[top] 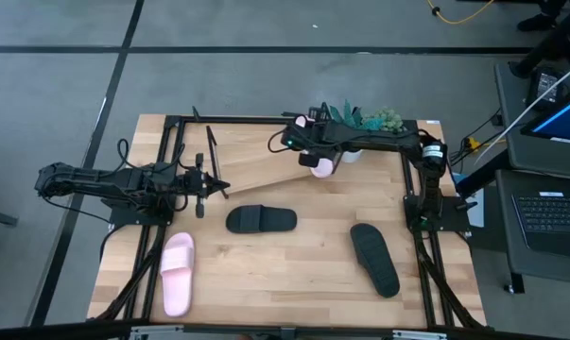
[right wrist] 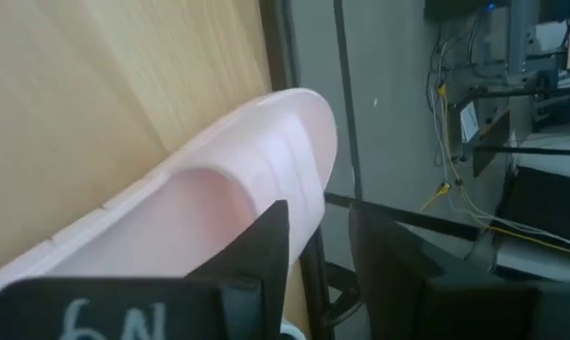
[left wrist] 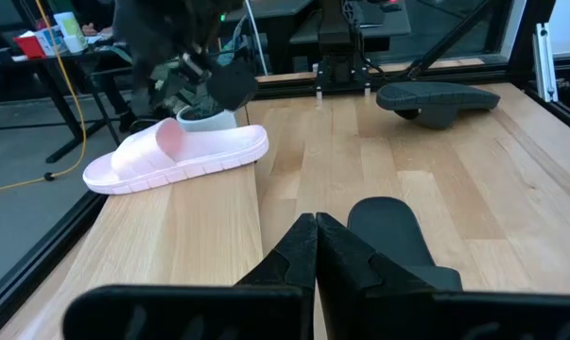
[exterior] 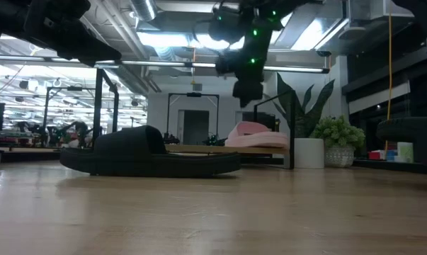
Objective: Pick and place slides into the shelf
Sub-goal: Put the pink slide on the shelf
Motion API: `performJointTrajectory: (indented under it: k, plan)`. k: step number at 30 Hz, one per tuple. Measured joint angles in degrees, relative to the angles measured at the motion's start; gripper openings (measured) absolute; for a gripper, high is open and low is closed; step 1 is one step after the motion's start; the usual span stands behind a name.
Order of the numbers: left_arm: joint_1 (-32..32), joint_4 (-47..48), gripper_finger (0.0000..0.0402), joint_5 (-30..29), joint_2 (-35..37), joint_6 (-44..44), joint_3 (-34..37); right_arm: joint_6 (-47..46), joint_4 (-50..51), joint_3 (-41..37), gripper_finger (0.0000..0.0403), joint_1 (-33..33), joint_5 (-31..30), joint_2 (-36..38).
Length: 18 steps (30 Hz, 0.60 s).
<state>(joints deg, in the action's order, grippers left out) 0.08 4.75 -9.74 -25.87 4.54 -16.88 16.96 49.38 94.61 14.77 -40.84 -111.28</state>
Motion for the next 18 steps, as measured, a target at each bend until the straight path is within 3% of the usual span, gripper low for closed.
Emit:
performJointTrajectory:
  k: [9,12,16,18]
  plan:
    - [0.0,0.0,0.0,0.0,0.0,0.0,0.0,-4.7,9.2,11.0,0.0106,-4.3,0.0,0.0]
    - [0.0,0.0,0.0,0.0,0.0,0.0,0.0,-6.5,13.0,15.6,0.0079,-6.3,0.7,0.1]
    - [0.0,0.0,0.0,0.0,0.0,0.0,0.0,-7.9,17.2,20.3,0.0012,-9.7,1.9,0.1]
    - [0.0,0.0,0.0,0.0,0.0,0.0,0.0,-9.1,17.6,21.4,0.0009,-11.4,1.9,0.1]
